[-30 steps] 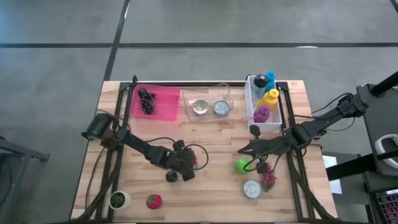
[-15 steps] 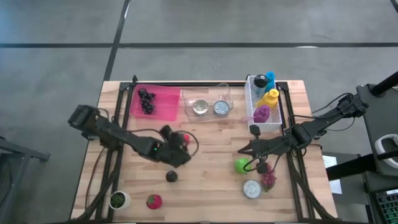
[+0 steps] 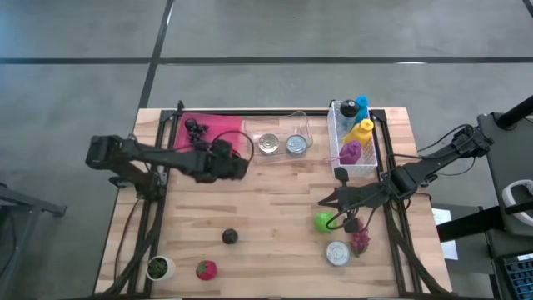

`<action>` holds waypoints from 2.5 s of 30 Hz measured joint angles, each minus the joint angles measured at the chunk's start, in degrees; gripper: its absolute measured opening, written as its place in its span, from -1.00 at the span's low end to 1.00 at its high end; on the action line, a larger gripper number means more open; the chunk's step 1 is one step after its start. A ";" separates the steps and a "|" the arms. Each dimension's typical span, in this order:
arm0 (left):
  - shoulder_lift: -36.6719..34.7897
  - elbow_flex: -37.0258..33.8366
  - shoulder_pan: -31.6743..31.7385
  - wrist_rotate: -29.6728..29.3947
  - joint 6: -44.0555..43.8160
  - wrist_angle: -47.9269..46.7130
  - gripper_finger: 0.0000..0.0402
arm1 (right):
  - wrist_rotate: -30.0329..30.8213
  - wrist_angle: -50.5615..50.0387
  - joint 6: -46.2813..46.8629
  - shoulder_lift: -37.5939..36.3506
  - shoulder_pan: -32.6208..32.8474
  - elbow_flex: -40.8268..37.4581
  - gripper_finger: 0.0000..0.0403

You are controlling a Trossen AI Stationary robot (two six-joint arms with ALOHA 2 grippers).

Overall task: Pick & Place Food Item
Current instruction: Put the strawberry into the pink bin, then put the plum into the pink bin

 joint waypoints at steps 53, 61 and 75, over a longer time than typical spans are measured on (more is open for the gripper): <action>0.28 0.13 4.20 13.55 1.45 -0.64 0.33 | 0.00 0.02 0.00 -0.02 0.01 0.00 -0.96; -4.69 0.23 -8.35 14.90 3.09 -0.49 0.22 | 0.00 0.02 0.00 -0.02 0.00 0.00 -0.96; -2.99 0.50 -28.86 23.71 7.47 8.26 0.26 | 0.02 0.02 0.00 -0.02 0.02 0.00 -0.96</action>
